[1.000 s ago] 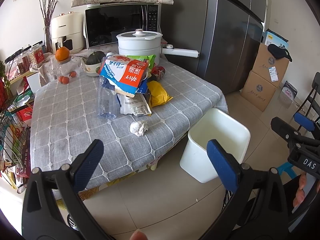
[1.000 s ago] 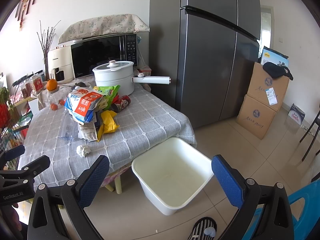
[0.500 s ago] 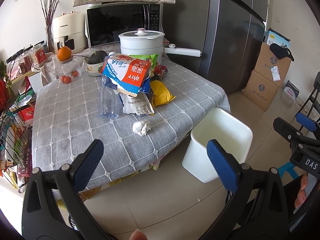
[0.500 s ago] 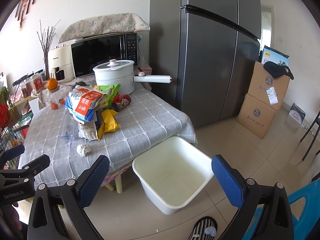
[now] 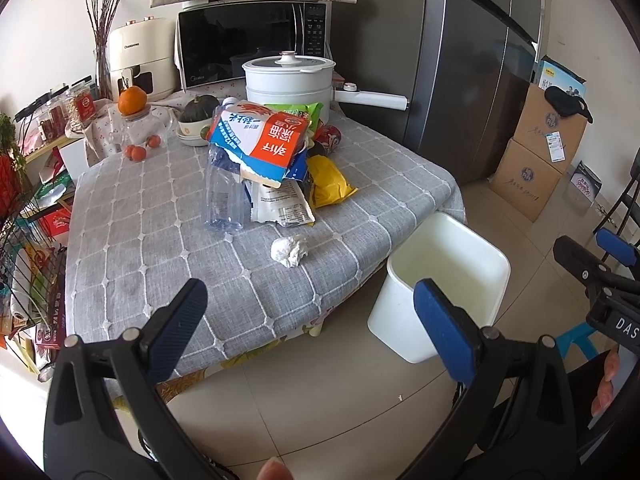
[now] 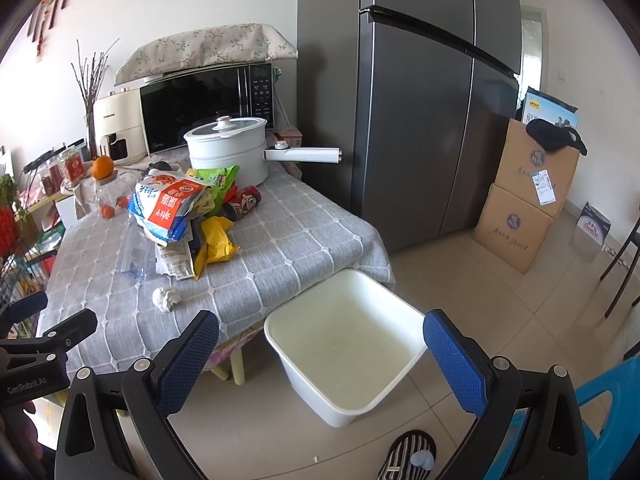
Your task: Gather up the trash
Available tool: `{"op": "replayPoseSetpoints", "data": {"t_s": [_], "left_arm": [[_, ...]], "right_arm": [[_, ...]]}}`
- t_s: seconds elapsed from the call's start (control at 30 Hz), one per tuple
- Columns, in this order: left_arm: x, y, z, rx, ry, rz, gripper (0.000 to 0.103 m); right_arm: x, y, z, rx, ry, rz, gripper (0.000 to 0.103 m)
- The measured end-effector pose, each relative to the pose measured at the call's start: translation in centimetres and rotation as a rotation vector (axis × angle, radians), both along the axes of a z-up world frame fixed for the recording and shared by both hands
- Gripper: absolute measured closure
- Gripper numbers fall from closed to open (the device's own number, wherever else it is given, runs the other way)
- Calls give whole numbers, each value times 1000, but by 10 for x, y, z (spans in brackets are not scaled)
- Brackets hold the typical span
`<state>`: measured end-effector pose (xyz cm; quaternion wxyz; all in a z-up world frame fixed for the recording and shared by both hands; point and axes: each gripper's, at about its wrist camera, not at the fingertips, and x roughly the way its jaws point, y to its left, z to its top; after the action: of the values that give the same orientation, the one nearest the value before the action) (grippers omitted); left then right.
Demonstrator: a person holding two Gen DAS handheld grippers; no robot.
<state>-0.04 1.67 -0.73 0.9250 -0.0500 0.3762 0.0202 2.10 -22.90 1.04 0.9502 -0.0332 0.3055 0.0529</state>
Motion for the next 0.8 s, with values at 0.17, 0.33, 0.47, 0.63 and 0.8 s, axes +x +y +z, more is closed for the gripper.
{"op": "replayPoseSetpoints", "data": {"t_s": [0.17,0.33,0.47,0.63,0.8], "left_arm": [[5,4,-1,25,85,-20,1],[12,25,-5,-55,66,-39,1],[32,32,-18,-57,129,-79,1],[68,31,-48,-76,217,-168,11],[107,38,-77,-89,275,-199,22]], "right_arm": [[-1,-1,-3,-9,-3,-10,0],[4,4,-10,-27,45,15,0],[16,11,0,-10,93,67,0],[51,30,15,-30,163,157,0],[101,49,6,4,269,214,0]]}}
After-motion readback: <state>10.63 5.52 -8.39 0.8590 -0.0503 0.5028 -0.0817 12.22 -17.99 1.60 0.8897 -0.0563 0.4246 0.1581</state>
